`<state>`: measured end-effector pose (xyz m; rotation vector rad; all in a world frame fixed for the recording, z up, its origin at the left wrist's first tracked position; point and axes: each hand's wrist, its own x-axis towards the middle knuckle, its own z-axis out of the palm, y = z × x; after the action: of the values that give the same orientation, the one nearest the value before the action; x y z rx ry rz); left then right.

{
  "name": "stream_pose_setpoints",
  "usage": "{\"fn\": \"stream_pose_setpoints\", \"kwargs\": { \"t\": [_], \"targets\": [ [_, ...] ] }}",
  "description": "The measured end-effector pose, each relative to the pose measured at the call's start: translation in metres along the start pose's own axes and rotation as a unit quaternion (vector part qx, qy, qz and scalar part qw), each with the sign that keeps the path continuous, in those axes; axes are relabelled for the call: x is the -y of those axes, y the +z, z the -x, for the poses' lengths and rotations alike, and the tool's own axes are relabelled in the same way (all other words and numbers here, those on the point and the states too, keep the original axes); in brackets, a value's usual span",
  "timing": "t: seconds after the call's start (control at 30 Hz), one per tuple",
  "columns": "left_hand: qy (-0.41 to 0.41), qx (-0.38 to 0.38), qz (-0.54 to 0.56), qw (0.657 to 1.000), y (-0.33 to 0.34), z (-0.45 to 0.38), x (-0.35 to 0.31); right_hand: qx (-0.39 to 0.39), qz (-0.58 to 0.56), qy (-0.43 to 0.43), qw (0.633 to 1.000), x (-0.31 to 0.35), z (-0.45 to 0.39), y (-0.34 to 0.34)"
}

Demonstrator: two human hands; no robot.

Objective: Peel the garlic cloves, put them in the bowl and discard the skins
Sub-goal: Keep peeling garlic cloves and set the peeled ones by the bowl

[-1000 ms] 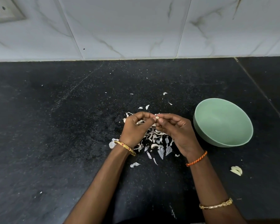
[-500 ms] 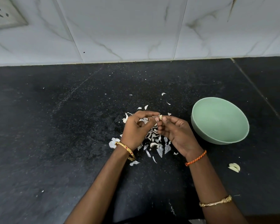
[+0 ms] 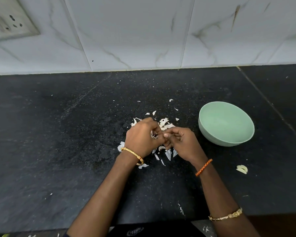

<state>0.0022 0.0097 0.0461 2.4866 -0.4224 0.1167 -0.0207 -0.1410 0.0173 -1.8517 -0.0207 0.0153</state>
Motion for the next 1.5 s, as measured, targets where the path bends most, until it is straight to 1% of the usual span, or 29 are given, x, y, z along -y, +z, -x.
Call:
{"fn": "stream_pose_setpoints", "kwargs": {
  "t": [0.03,0.1,0.23,0.37,0.5,0.6,0.73,0.8,0.93,1.07,1.17,1.27,1.4,1.5],
  "targets": [
    [0.013,0.0,-0.024,1.0,0.0,0.002,-0.001,-0.006,0.002,-0.002,1.0,0.0,0.002,0.002],
    [0.025,-0.019,-0.027,0.999,0.002,0.006,-0.001,-0.025,-0.015,-0.006,1.0,0.001,0.004,0.004],
    [0.028,-0.062,0.061,0.996,0.013,0.012,0.007,-0.06,-0.077,-0.007,0.995,0.006,0.007,0.008],
    [0.055,-0.068,0.148,0.985,0.018,0.015,0.013,-0.068,-0.1,-0.004,0.993,0.005,0.011,0.012],
    [0.072,-0.091,0.128,0.985,0.018,0.018,0.015,-0.062,-0.062,-0.019,0.996,0.005,0.013,0.012],
    [0.085,-0.087,0.124,0.985,0.017,0.018,0.014,-0.05,-0.067,-0.022,0.996,0.008,0.016,0.011],
    [0.055,-0.076,0.163,0.982,0.022,0.016,0.015,-0.055,-0.154,-0.011,0.986,0.013,0.019,0.012],
    [0.031,-0.077,0.183,0.98,0.025,0.018,0.014,-0.054,-0.192,0.007,0.98,0.015,0.02,0.012],
    [-0.023,-0.058,0.216,0.974,0.029,0.024,0.012,-0.016,-0.269,0.074,0.96,0.016,0.02,0.012],
    [-0.055,-0.062,0.264,0.961,0.03,0.026,0.011,-0.027,-0.323,0.139,0.936,0.017,0.02,0.016],
    [-0.056,-0.064,0.253,0.964,0.028,0.025,0.009,-0.027,-0.308,0.158,0.938,0.016,0.022,0.019],
    [-0.055,-0.041,0.233,0.97,0.035,0.026,0.008,-0.033,-0.269,0.173,0.947,0.014,0.027,0.021],
    [-0.087,-0.014,0.275,0.957,0.05,0.031,0.003,-0.034,-0.221,0.172,0.959,0.005,0.041,0.012],
    [-0.104,-0.001,0.309,0.945,0.06,0.036,-0.009,-0.079,-0.183,0.178,0.964,0.0,0.053,-0.002]
  ]
}}
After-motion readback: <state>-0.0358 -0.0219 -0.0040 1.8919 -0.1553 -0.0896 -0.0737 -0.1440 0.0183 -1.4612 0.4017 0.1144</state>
